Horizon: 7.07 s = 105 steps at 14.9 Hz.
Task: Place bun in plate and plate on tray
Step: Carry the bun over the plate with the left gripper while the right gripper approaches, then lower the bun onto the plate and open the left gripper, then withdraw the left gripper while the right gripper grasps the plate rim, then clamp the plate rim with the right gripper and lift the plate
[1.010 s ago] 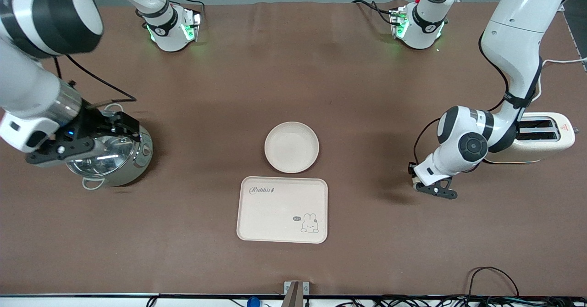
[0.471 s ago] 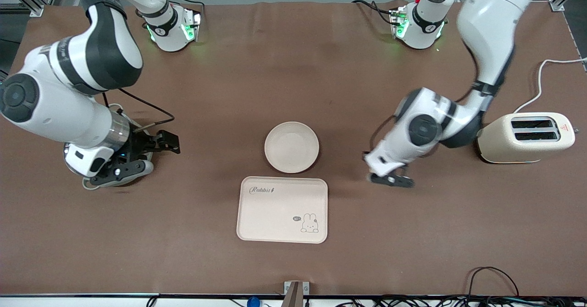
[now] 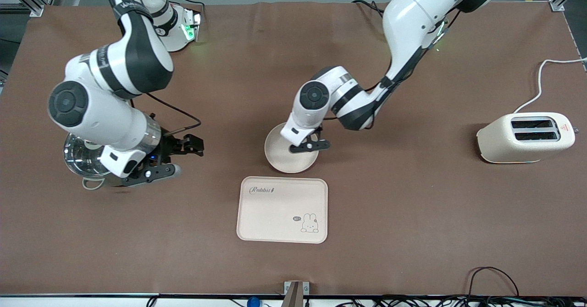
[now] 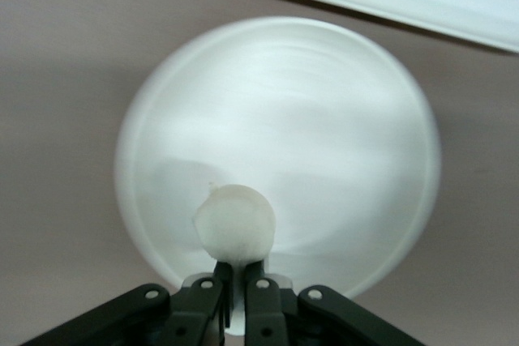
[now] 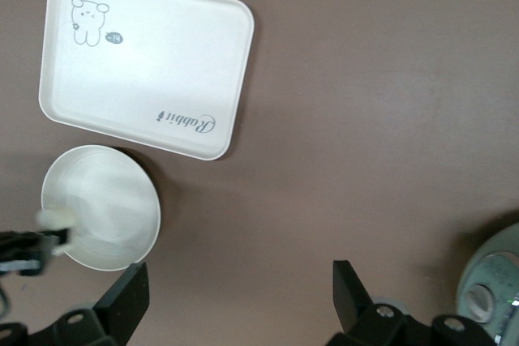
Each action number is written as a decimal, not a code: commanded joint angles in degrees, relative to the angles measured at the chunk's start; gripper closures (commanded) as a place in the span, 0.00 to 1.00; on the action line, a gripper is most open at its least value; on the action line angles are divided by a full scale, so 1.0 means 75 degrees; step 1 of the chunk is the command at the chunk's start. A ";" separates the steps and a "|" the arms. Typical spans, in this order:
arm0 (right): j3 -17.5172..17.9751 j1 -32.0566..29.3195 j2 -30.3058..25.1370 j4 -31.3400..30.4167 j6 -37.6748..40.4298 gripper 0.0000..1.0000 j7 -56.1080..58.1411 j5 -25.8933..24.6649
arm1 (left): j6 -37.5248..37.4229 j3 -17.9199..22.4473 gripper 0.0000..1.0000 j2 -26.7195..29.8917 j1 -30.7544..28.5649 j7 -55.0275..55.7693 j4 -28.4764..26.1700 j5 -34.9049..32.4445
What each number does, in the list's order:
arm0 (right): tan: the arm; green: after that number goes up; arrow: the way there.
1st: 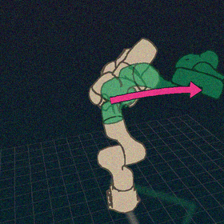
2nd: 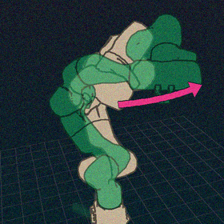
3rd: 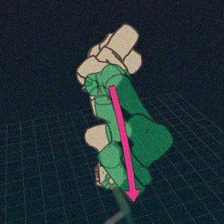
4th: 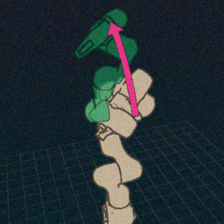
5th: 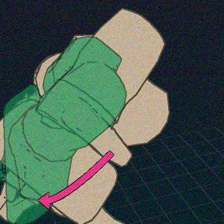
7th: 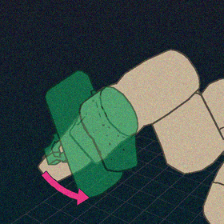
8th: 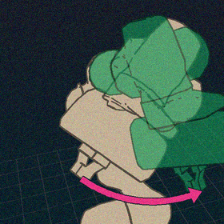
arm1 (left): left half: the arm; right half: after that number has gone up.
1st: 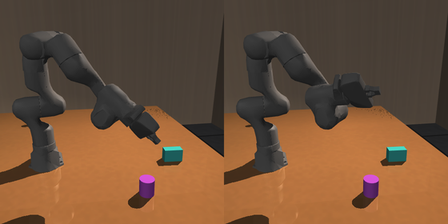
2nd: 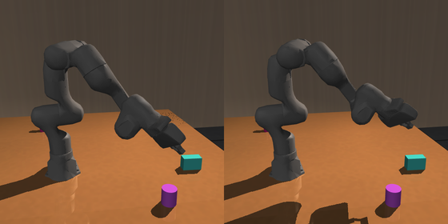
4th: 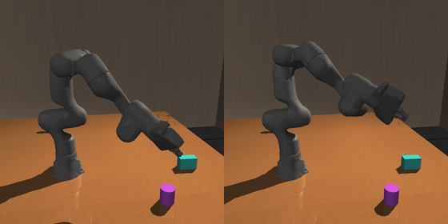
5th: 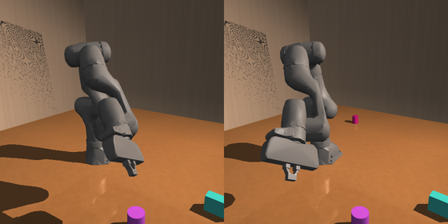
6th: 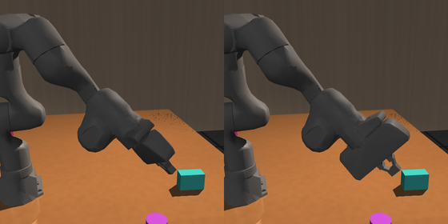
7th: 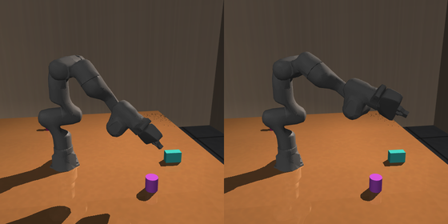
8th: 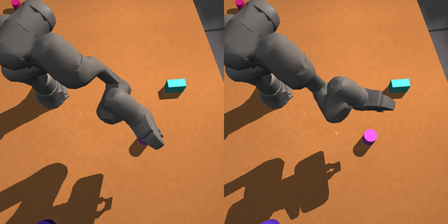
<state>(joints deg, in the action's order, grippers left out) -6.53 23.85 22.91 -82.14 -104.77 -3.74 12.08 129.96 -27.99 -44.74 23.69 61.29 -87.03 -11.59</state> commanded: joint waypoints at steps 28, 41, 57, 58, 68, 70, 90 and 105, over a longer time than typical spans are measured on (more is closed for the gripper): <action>0.0062 0.1671 0.2194 -0.0028 -0.1475 0.28 -0.0699 0.0918 | -0.3136 -0.0660 0.00 0.2846 -0.5030 -0.5861 0.0249 -0.0049; 0.0203 0.1554 0.2816 -0.0052 -0.1593 0.47 0.0042 0.1178 | -0.4905 0.1393 0.00 0.5494 -0.4103 -0.6038 0.0237 0.1286; 0.0215 0.1530 0.3179 -0.0028 -0.1686 0.57 0.0042 0.1530 | -0.5117 0.3123 0.00 0.5988 -0.2877 -0.6859 0.0167 0.1487; 0.0215 0.1542 0.3214 -0.0017 -0.1698 0.58 0.0042 0.1530 | -0.5117 0.3123 0.00 0.5988 -0.2877 -0.6859 0.0178 0.1487; 0.0226 0.1659 0.3332 -0.0028 -0.2026 0.76 -0.0040 0.1588 | -0.5187 0.3135 0.00 0.5930 -0.2877 -0.6871 0.0167 0.1850; 0.0226 0.1624 0.3332 -0.0028 -0.2026 0.76 -0.0006 0.1600 | -0.5187 0.3135 0.00 0.5930 -0.2877 -0.6871 0.0167 0.1850; 0.0226 0.1589 0.3519 0.0019 -0.2050 1.00 -0.0040 0.1647 | -0.5199 0.3135 0.00 0.5941 -0.2877 -0.6871 0.0167 0.1803; 0.0215 0.1530 0.2817 0.0077 -0.1418 1.00 -0.0392 0.1741 | -0.5199 0.3135 0.00 0.5953 -0.2877 -0.6859 0.0167 0.1792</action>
<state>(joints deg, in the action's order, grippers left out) -5.13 35.68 46.21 -80.55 -117.03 -5.90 24.03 92.18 -4.71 0.30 2.14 11.02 -87.12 1.42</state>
